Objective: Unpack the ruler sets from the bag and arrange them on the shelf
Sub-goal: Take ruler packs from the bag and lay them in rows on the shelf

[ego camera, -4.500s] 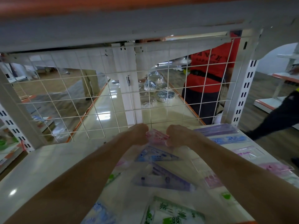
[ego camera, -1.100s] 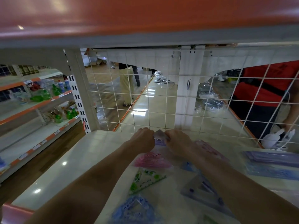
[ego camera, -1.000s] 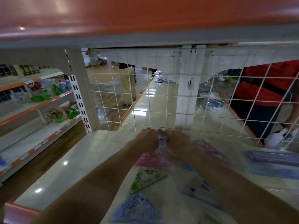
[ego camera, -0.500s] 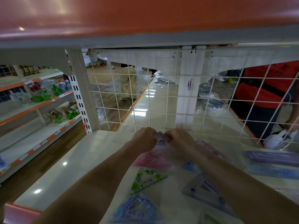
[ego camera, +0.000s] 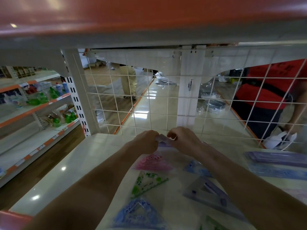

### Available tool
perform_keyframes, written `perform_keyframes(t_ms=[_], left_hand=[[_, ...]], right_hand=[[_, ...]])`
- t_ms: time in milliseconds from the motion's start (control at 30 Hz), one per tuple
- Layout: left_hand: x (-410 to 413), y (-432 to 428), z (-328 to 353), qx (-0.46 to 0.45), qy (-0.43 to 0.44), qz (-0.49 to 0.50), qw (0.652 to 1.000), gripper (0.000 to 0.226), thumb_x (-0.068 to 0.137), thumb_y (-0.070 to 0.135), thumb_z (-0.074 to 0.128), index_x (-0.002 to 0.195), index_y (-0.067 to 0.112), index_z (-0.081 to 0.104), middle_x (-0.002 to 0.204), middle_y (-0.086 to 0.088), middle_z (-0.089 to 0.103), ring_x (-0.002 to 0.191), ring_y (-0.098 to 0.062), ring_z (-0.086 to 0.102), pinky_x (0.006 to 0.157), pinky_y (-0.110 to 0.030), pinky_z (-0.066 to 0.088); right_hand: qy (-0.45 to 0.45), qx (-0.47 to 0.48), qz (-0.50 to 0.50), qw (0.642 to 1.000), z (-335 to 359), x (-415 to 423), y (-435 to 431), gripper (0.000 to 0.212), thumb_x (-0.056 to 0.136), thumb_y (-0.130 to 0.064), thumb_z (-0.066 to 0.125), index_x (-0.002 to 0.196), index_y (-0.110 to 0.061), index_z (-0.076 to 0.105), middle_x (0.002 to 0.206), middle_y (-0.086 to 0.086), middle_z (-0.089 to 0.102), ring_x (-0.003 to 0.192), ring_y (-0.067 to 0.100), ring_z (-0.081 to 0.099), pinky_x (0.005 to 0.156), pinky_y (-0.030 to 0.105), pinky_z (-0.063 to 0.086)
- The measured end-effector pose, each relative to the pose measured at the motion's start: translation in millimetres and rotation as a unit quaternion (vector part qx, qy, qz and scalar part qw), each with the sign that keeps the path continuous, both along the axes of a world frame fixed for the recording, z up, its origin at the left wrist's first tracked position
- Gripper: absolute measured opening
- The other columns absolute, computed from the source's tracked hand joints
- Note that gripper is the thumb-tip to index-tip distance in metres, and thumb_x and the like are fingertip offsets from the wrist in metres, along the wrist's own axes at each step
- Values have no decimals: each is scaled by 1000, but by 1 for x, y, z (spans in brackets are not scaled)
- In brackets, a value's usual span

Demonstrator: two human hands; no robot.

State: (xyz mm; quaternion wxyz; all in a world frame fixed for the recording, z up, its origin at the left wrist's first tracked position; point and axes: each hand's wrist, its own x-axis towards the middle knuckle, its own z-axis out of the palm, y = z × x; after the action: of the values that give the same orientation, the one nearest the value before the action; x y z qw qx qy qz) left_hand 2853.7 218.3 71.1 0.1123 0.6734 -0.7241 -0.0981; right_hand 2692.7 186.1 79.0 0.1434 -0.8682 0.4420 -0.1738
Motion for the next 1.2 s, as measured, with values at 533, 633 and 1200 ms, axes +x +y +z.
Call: perform_keyframes(t_ms=[533,633,1200], left_hand=[[10,8,-7,-27,14,42,999,42,100,33,37,71,11,57,62,2,48,60,-15,50,55,-25,34],[10,9,-6,-31,-7,46,998,30,99,22,37,94,8,64,87,-4,51,85,-23,56,68,-28,38],[-15,14,-13,-13,52,49,997,42,89,2,44,126,20,43,122,-5,52,106,-24,54,79,-29,43]], right_hand=[[4,19,11,1000,-8,1,0,31,95,-27,51,64,-25,52,60,-10,47,57,6,45,53,21,33],[14,6,6,1000,-6,-1,-3,23,94,-23,51,75,-20,63,64,-8,47,67,12,48,55,23,33],[-6,-3,-16,1000,-17,5,-4,21,96,-22,52,96,-9,68,89,6,63,78,14,52,69,23,34]])
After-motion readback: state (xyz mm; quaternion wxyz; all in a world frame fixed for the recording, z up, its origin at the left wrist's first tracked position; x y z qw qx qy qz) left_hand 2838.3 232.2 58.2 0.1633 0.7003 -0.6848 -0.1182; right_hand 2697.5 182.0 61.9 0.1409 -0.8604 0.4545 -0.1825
